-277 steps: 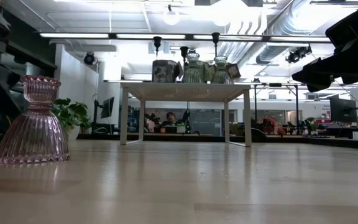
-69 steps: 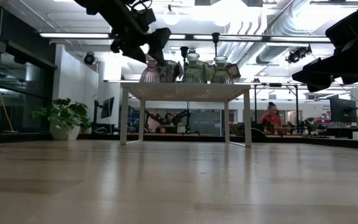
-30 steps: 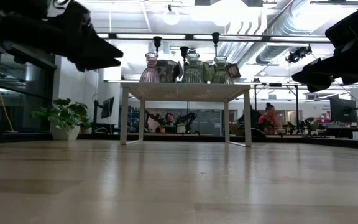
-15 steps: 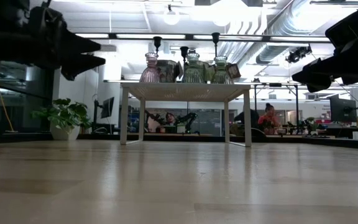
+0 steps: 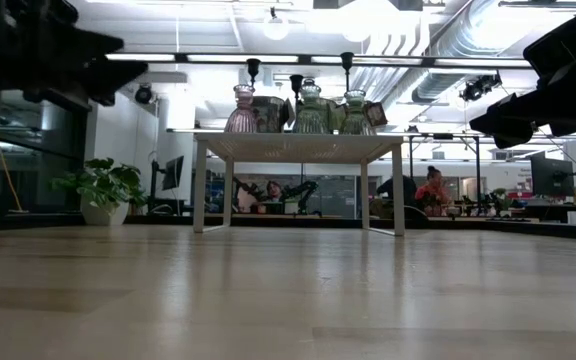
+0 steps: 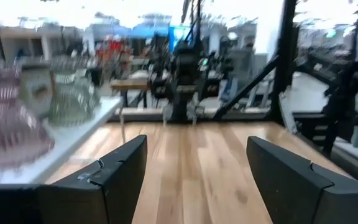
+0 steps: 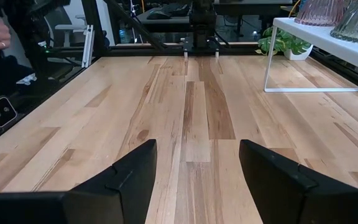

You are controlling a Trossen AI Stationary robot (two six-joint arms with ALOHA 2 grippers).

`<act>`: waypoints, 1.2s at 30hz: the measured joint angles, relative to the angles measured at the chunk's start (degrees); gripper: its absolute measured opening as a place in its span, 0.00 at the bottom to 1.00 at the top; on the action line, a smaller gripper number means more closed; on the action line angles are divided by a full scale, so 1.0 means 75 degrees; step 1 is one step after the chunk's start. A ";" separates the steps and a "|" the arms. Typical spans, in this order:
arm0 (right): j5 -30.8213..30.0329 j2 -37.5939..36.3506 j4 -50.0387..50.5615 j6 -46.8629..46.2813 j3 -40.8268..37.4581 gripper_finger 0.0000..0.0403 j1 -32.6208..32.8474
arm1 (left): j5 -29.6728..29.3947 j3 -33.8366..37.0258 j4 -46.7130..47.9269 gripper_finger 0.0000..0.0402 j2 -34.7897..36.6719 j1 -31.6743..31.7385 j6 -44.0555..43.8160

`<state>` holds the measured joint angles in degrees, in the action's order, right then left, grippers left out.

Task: Pick & Place candle stick holders
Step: Return to Home Position

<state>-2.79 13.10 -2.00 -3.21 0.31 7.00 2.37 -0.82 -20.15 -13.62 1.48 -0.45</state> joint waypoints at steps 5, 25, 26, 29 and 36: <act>0.0000 0.0000 0.0000 0.0001 -0.0002 0.55 0.0001 | 0.0161 0.0009 0.0871 0.67 0.1386 -0.0001 0.0227; -0.0005 0.0058 -0.0029 0.0001 0.0001 0.55 0.0001 | -0.0638 -0.0034 0.2263 0.67 0.1781 -0.0001 0.0028; -0.0003 0.0058 -0.0029 0.0001 -0.0002 0.55 0.0001 | -0.0641 -0.0041 0.2353 0.67 0.1768 -0.0001 0.0027; -0.0003 0.0058 -0.0032 0.0001 -0.0002 0.55 0.0001 | -0.0652 -0.0041 0.2356 0.67 0.1769 -0.0001 0.0027; -0.0003 0.0061 -0.0035 0.0001 0.0001 0.55 0.0001 | -0.0655 -0.0044 0.2356 0.67 0.1771 -0.0001 0.0025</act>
<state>-2.81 13.56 -2.26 -3.20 0.32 7.01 -2.55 -1.15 -2.49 -0.33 1.48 -0.27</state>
